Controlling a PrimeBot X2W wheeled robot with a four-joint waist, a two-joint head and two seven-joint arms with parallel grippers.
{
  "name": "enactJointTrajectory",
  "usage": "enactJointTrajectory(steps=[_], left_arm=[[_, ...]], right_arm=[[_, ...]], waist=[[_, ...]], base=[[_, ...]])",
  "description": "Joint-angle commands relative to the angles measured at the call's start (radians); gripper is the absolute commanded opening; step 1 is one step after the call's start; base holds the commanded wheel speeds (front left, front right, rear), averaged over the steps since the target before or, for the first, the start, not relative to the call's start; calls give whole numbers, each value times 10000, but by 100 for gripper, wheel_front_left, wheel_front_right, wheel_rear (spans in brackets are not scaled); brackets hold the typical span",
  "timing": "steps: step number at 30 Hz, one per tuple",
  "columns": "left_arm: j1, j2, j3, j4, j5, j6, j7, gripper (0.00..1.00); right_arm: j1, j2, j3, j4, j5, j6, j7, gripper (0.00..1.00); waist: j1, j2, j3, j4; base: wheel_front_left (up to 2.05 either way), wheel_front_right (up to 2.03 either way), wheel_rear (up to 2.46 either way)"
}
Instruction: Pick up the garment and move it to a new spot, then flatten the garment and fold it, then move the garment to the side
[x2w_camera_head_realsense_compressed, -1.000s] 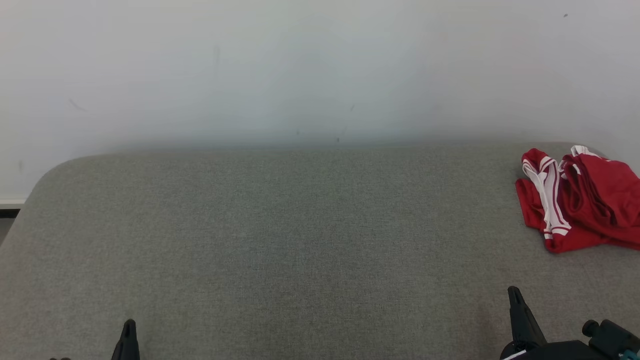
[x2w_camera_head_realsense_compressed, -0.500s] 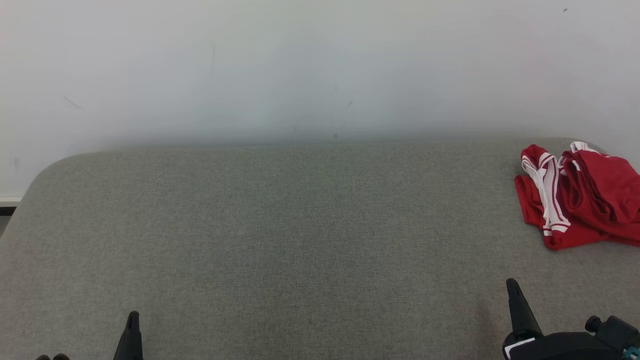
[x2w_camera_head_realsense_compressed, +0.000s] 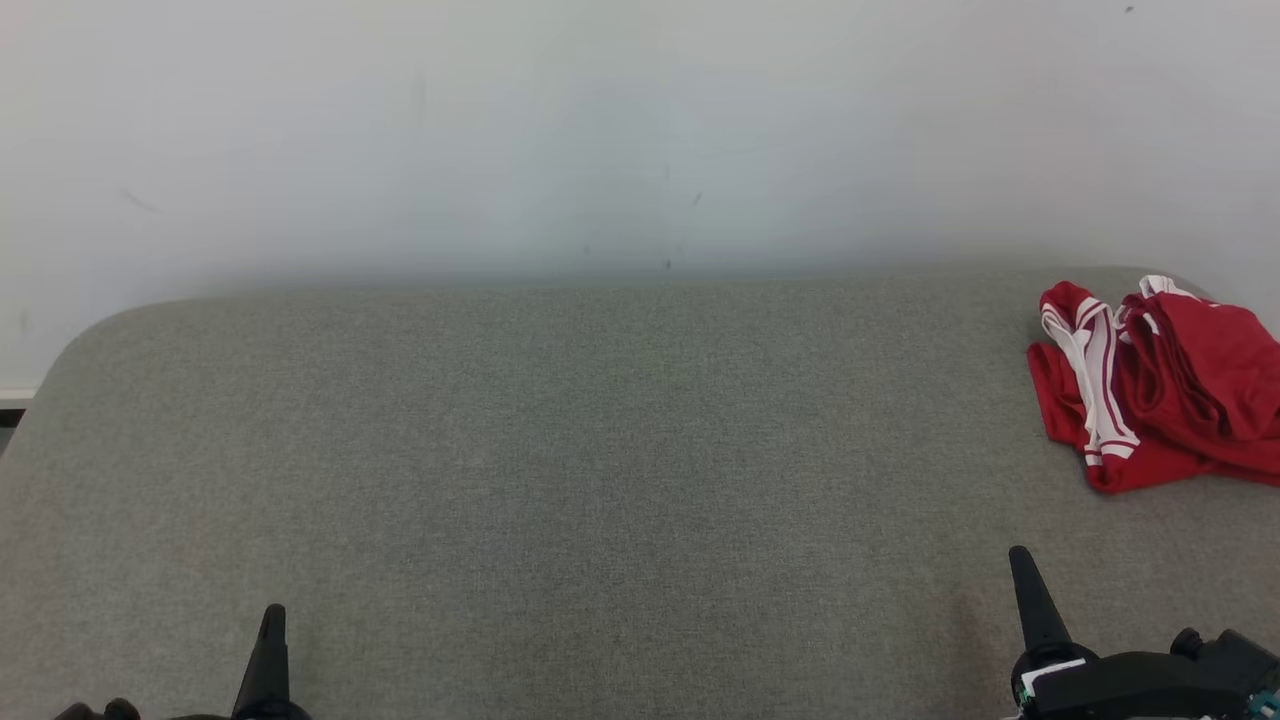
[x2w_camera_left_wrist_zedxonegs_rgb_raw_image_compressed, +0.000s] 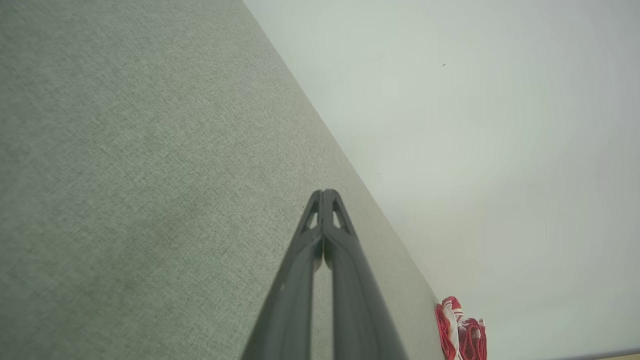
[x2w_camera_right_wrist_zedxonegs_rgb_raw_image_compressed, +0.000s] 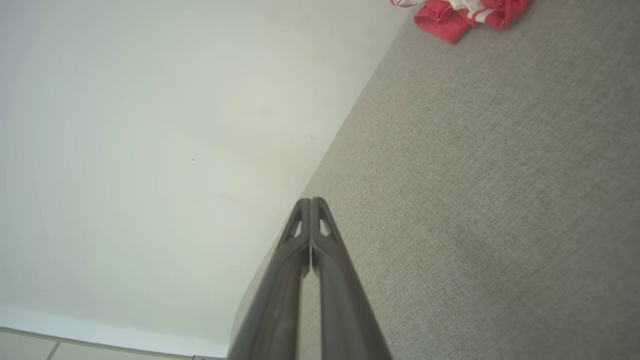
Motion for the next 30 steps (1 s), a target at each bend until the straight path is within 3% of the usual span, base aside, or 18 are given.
enactJointTrajectory(steps=[1, 30], left_arm=[[-226, 5, 56, -53, -259, -52, 46, 0], [-667, -315, 324, 159, -2894, -369, 612, 0]], right_arm=[[-202, 25, -25, -53, 280, -13, 33, 0], [-602, 111, -82, 134, 3015, -17, 529, 0]], waist=[[-1, -1, 9, -5], [-1, -1, 228, -109]], base=[[0, 0, 0], [0, 0, 0]])
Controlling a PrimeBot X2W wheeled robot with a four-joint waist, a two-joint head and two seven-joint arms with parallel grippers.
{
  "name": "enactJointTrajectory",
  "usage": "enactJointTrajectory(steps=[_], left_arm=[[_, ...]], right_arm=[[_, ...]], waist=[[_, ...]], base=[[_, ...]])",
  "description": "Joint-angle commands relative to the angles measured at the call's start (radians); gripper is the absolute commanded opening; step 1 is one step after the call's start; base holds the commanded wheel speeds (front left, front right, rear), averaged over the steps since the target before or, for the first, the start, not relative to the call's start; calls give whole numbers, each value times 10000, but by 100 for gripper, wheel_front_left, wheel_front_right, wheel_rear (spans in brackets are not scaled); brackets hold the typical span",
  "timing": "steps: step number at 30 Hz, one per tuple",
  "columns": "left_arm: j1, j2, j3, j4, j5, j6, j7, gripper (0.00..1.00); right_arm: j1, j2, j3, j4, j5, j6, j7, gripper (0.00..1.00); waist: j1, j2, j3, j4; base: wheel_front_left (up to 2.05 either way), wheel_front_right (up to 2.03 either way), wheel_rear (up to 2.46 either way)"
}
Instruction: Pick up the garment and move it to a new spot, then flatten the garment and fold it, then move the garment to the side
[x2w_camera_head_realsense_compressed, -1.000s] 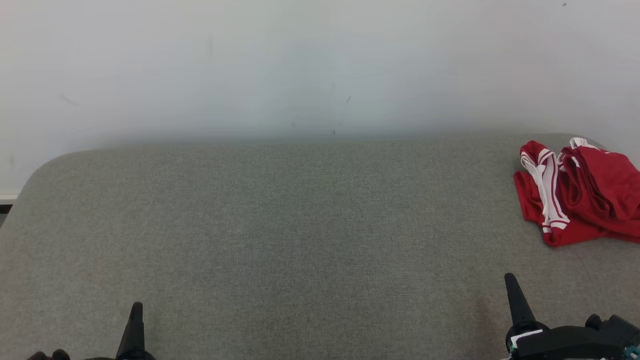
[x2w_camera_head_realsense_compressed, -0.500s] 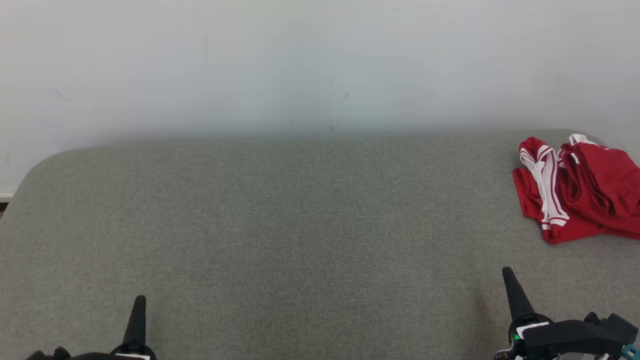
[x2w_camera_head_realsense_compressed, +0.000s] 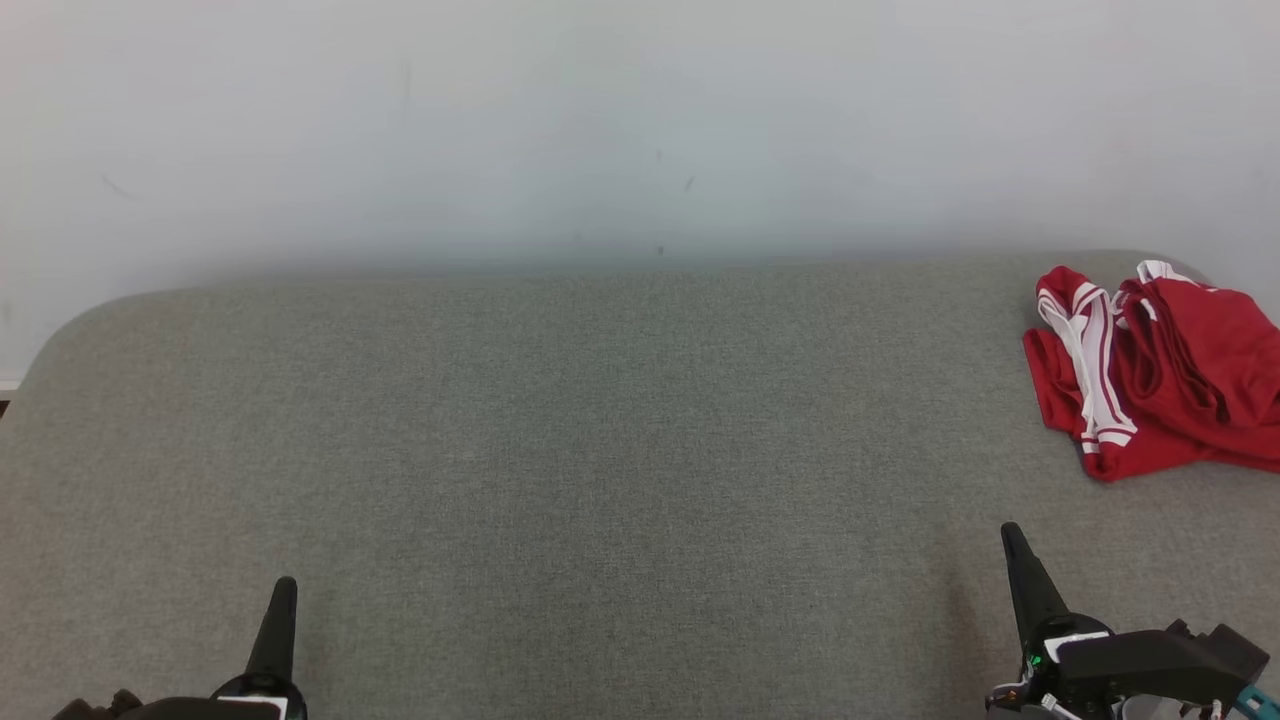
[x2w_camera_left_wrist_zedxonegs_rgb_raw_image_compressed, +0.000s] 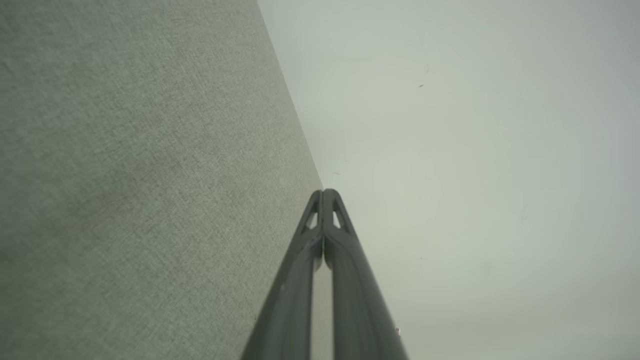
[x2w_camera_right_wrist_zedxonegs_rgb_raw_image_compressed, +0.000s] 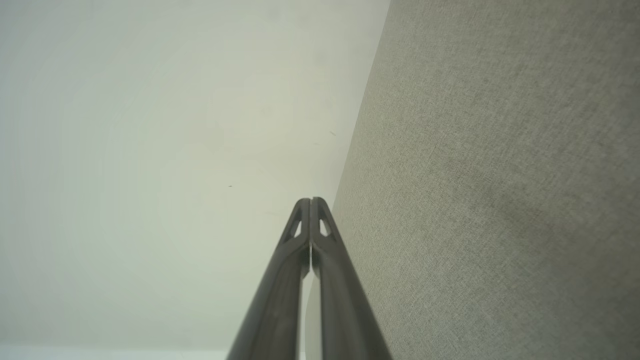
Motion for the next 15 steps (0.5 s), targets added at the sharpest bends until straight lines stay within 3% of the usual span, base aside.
enactJointTrajectory(steps=[1, 15], left_arm=[[-205, -26, 41, -26, -260, -44, 52, 0], [-355, -146, 144, 63, -1247, -181, 270, 0]], right_arm=[[-148, 27, -13, -27, 232, -16, 55, 0], [-297, 61, -37, 47, 1247, -18, 238, 0]], waist=[[1, -1, 11, -6], [1, -1, 110, -53]], base=[[0, 0, 0], [0, 0, 0]])
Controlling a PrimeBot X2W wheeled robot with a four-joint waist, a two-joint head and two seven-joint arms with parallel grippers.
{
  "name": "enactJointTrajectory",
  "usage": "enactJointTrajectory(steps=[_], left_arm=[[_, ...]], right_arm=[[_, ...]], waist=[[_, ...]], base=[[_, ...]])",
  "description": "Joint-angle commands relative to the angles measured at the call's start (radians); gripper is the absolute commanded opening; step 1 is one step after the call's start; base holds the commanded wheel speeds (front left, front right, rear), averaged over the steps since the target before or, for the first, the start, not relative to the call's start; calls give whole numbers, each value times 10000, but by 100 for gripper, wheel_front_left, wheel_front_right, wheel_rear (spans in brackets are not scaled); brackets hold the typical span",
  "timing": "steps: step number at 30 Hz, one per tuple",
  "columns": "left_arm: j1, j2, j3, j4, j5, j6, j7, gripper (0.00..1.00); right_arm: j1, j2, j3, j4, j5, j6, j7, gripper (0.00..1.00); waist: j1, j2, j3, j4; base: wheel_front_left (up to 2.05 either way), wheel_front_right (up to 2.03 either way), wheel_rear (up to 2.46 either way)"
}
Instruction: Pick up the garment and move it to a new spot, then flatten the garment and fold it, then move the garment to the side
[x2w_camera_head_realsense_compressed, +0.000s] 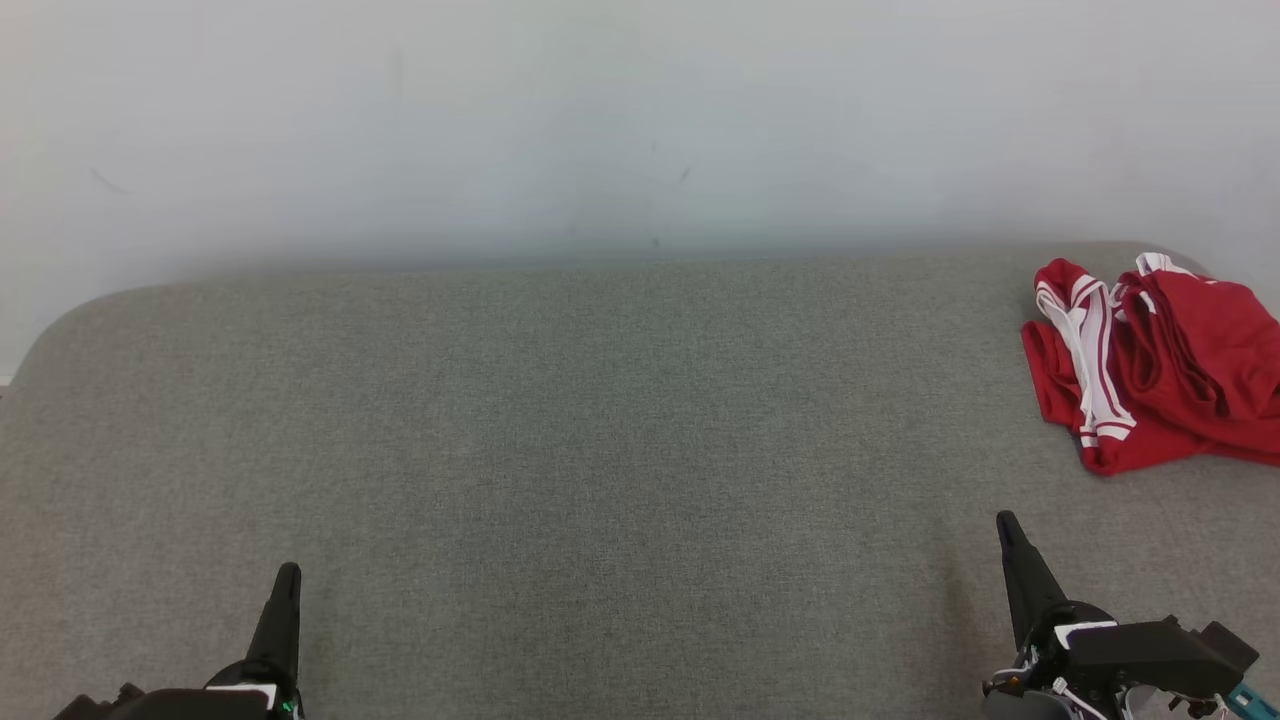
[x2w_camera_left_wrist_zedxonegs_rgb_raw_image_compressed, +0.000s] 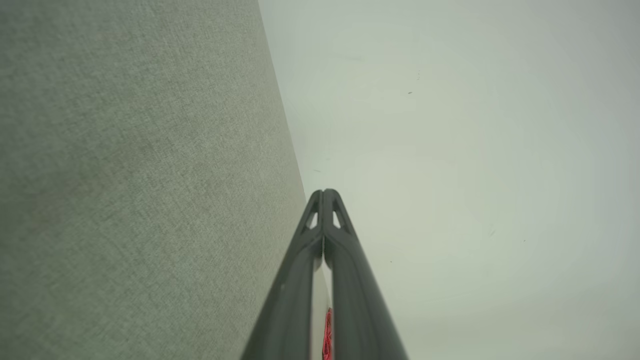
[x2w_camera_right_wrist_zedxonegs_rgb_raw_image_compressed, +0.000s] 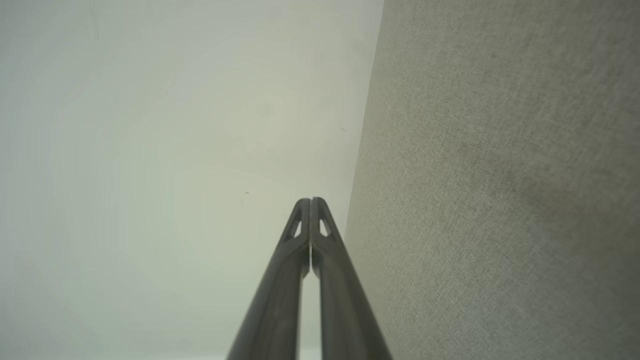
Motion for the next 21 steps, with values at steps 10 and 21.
enactJointTrajectory(steps=[10, 21], left_arm=[[-249, -103, 106, 61, -807, -148, 198, 0], [-304, -139, 138, 86, -1098, -174, 255, 0]], right_arm=[[-188, 55, -31, 42, 794, -20, 150, 0], [-240, 66, -34, 67, 1102, -21, 201, 0]], waist=[[1, -1, 73, -35], [1, -1, 113, -54]], base=[[0, 0, 0], [0, 0, 0]])
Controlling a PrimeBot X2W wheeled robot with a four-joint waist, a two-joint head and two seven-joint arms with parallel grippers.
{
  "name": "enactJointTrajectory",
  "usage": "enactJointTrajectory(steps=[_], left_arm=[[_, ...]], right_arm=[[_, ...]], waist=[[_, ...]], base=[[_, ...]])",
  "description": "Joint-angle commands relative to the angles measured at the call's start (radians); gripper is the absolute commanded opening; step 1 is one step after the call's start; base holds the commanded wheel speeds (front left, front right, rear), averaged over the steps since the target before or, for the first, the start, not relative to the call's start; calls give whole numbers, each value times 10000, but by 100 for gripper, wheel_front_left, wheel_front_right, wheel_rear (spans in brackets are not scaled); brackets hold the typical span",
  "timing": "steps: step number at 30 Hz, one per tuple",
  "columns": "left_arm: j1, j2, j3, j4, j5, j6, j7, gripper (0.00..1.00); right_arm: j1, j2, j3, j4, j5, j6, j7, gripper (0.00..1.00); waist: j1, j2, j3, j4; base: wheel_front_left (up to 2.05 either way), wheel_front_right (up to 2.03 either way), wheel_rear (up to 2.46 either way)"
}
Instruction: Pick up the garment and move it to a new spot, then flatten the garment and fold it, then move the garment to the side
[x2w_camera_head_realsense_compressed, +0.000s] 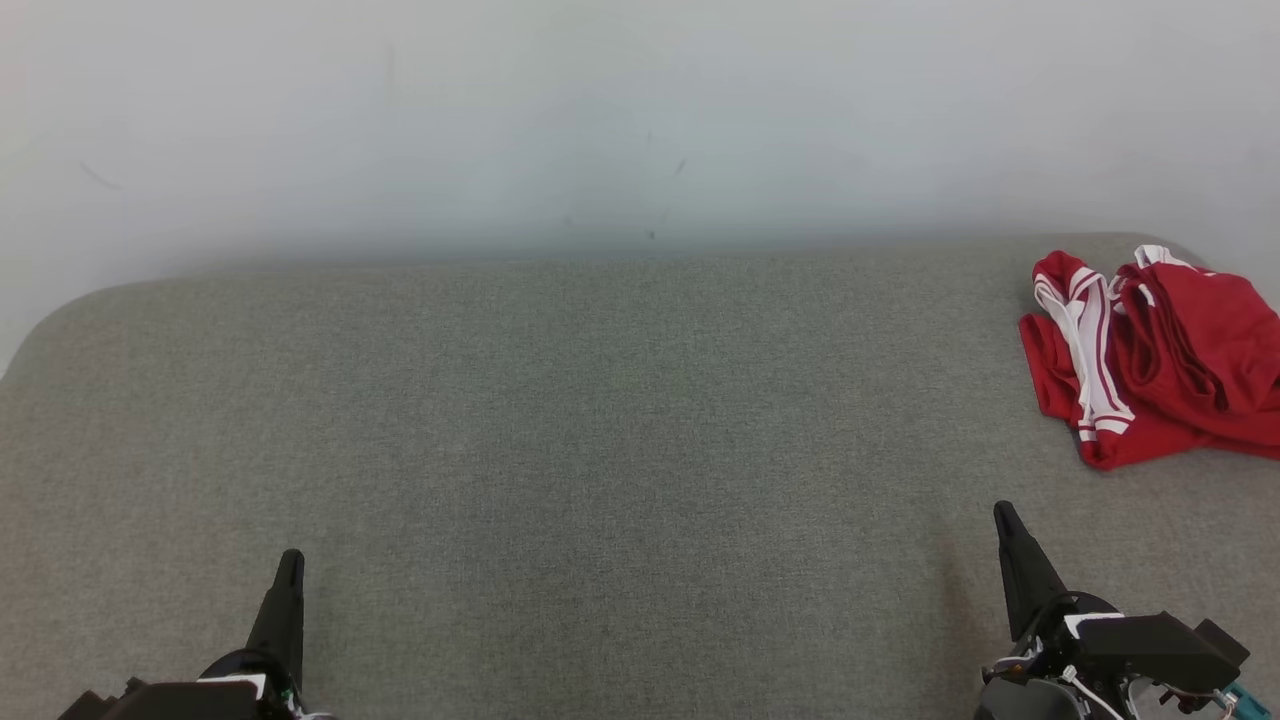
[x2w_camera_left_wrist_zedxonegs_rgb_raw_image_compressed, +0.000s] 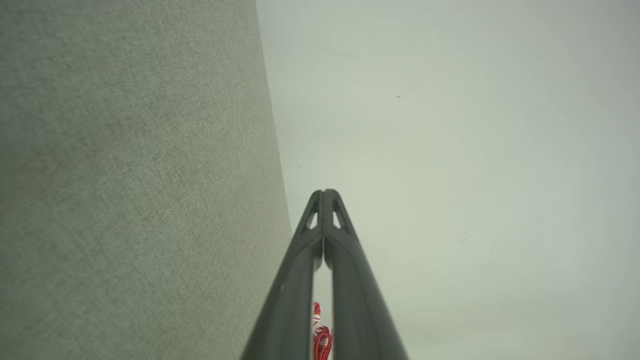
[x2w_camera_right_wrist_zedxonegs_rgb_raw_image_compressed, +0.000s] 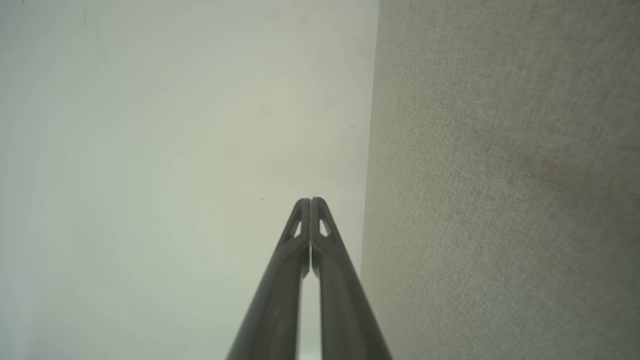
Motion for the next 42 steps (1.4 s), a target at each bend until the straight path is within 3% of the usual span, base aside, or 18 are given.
enactJointTrajectory(steps=[1, 42], left_arm=[[-110, -18, 33, 10, -43, -20, 17, 0], [-106, -19, 32, 10, -44, -20, 12, 0]], right_arm=[[-55, 39, -7, 6, 12, -21, 25, 0], [-51, 38, -3, 8, 17, -21, 22, 0]], waist=[[0, 0, -1, 0], [0, 0, -1, 0]], base=[[0, 0, 0], [0, 0, 0]])
